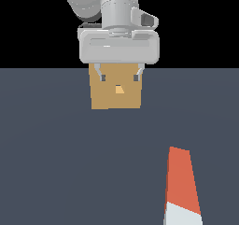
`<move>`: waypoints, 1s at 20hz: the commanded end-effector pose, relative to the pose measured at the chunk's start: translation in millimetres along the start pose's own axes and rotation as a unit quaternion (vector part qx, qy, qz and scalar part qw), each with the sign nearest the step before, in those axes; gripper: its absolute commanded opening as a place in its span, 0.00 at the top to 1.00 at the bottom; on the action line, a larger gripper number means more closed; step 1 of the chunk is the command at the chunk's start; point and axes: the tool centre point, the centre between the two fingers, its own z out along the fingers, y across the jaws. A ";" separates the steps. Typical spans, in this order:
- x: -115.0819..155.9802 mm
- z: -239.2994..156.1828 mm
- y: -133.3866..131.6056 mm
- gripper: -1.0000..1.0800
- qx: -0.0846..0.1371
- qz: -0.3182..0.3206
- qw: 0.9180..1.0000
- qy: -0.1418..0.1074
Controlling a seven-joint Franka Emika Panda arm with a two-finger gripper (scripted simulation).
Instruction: Insert the peg into the horizontal hole in a box.
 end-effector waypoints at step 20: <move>-148.9 53.4 35.1 0.04 -0.001 0.124 0.992 0.001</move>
